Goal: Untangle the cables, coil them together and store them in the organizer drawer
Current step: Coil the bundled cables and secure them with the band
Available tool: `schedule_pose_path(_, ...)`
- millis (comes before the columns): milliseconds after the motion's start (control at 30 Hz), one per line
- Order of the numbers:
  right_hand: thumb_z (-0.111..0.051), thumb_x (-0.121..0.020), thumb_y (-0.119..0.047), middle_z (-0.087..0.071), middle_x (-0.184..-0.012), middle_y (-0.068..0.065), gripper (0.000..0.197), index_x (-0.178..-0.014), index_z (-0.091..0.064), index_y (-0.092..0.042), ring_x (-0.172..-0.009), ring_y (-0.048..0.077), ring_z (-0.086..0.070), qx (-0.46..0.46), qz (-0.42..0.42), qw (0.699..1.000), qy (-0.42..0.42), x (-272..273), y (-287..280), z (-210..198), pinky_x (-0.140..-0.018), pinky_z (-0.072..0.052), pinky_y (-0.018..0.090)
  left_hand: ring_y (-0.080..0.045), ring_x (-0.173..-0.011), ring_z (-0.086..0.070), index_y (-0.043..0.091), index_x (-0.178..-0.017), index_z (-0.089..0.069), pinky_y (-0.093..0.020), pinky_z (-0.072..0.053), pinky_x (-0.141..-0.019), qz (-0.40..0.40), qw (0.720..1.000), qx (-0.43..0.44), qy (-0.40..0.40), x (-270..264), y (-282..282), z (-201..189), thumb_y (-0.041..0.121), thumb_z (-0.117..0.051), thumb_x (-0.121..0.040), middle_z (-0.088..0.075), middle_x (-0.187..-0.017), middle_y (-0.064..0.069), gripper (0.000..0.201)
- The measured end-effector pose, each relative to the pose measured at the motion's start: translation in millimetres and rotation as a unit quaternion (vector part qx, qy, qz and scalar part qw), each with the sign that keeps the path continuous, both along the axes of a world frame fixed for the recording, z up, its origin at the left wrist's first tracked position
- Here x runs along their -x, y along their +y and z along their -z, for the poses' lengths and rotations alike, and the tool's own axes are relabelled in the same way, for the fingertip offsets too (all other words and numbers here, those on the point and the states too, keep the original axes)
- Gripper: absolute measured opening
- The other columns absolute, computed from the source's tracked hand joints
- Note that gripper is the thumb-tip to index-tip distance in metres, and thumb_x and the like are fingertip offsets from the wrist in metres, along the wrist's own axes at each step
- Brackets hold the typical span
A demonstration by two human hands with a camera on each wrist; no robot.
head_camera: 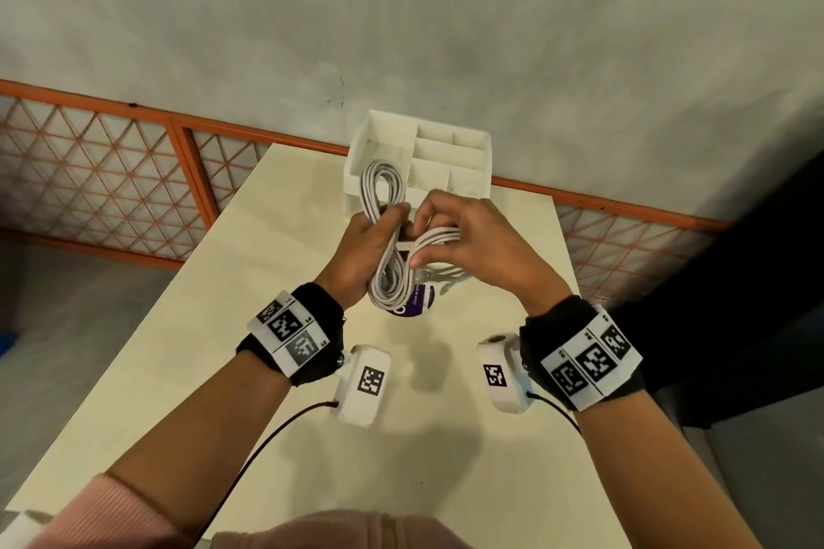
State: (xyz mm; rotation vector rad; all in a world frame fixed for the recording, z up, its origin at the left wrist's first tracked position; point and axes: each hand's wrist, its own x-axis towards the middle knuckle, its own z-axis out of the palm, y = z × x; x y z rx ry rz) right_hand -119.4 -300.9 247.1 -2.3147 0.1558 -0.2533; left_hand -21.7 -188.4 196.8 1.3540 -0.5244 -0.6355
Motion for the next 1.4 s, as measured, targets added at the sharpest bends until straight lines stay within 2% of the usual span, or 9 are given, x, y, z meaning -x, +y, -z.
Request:
schedule_pose_path(133, -0.085, -0.063, -0.015, -0.067, -0.068, 0.001, 0.054, -0.091, -0.039, -0.021, -0.056, 0.012, -0.062, 0.039, -0.007, 0.999, -0.007, 0, 5, -2, -0.059, -0.051, 0.029, -0.021, -0.062, -0.068, 0.008, -0.081, -0.069, -0.038, -0.059, -0.069, 0.061, 0.998, 0.002, 0.001, 6, 5, -2, 0.021, -0.047, -0.097, -0.069, -0.069, -0.011, 0.031)
schedule_pose_path(233, -0.087, -0.057, -0.021, -0.062, -0.066, 0.000, 0.063, -0.092, -0.035, -0.023, -0.056, 0.016, -0.061, 0.111, -0.006, 0.994, -0.007, 0, 7, -5, -0.057, -0.052, 0.041, -0.018, -0.051, -0.067, 0.008, -0.076, -0.067, -0.029, -0.059, -0.055, 0.085, 0.996, -0.012, 0.007, 12, 9, -3, 0.019, -0.044, -0.098, -0.068, -0.058, -0.010, 0.034)
schedule_pose_path(333, -0.089, -0.052, -0.033, -0.051, -0.066, -0.005, 0.070, -0.093, -0.033, -0.022, -0.053, 0.013, -0.051, 0.192, -0.005, 0.981, -0.012, 0, 9, -6, -0.050, -0.046, 0.035, -0.016, -0.043, -0.060, 0.008, -0.064, -0.063, -0.023, -0.052, -0.049, 0.093, 0.994, -0.045, -0.028, 16, 12, -2, 0.019, -0.041, -0.098, -0.064, -0.049, -0.005, 0.043)
schedule_pose_path(567, -0.084, -0.067, -0.027, -0.060, -0.068, -0.003, 0.043, -0.092, -0.051, -0.017, -0.051, 0.003, -0.054, 0.031, -0.036, 0.997, 0.056, 5, -8, -10, -0.050, -0.043, 0.019, -0.021, -0.036, -0.043, 0.008, -0.063, -0.058, -0.027, -0.045, -0.047, 0.118, 0.990, -0.053, -0.064, 3, 19, 7, 0.022, -0.046, -0.098, -0.051, -0.047, -0.010, 0.039)
schedule_pose_path(800, -0.047, -0.088, -0.058, -0.052, -0.056, -0.006, 0.051, -0.070, -0.061, -0.013, -0.056, 0.013, -0.053, 0.125, -0.039, 0.968, 0.214, 6, -17, -11, -0.061, -0.041, 0.026, -0.015, -0.035, -0.034, 0.008, -0.068, -0.050, -0.025, -0.038, -0.045, 0.135, 0.987, -0.077, -0.035, 8, 22, 22, 0.042, -0.044, -0.096, -0.040, -0.044, -0.003, 0.045)
schedule_pose_path(1000, -0.047, -0.097, -0.038, -0.054, -0.042, -0.019, 0.046, -0.051, -0.051, -0.030, -0.045, -0.003, -0.050, 0.108, -0.038, 0.987, 0.111, -1, -1, -4, -0.050, -0.033, 0.011, -0.015, -0.038, -0.032, 0.025, -0.055, -0.061, -0.025, -0.038, -0.047, 0.164, 0.976, -0.137, -0.039, 24, 16, 24, 0.067, -0.007, -0.090, -0.039, -0.046, -0.004, 0.077)
schedule_pose_path(1167, -0.054, -0.094, -0.025, -0.031, -0.049, -0.001, 0.045, -0.054, -0.039, -0.009, -0.045, 0.009, -0.029, 0.015, -0.012, 0.996, 0.087, -10, -4, 3, -0.049, -0.025, 0.022, -0.013, -0.035, -0.027, 0.019, -0.041, -0.046, -0.027, -0.025, -0.046, 0.207, 0.969, -0.134, 0.027, 33, 11, 20, 0.070, 0.017, -0.081, -0.038, -0.037, 0.000, 0.090)
schedule_pose_path(1300, -0.056, -0.091, -0.016, -0.030, -0.043, -0.006, 0.040, -0.055, -0.046, -0.001, -0.035, 0.005, -0.024, -0.069, 0.056, 0.993, 0.077, -16, -8, 8, -0.038, -0.022, 0.016, -0.013, -0.037, -0.029, 0.011, -0.062, -0.041, -0.027, -0.030, -0.048, 0.218, 0.970, -0.111, 0.004, 34, 13, 18, 0.075, -0.013, -0.082, -0.039, -0.041, 0.002, 0.073)
schedule_pose_path(1400, -0.058, -0.088, -0.015, -0.031, -0.043, 0.000, 0.036, -0.056, -0.047, -0.004, -0.033, 0.005, -0.025, -0.056, 0.064, 0.993, 0.078, -19, -7, 9, -0.040, -0.024, 0.018, -0.015, -0.037, -0.033, 0.015, -0.054, -0.040, -0.028, -0.037, -0.049, 0.190, 0.969, -0.141, -0.068, 33, 14, 20, 0.046, -0.051, -0.092, -0.038, -0.044, -0.003, 0.050)
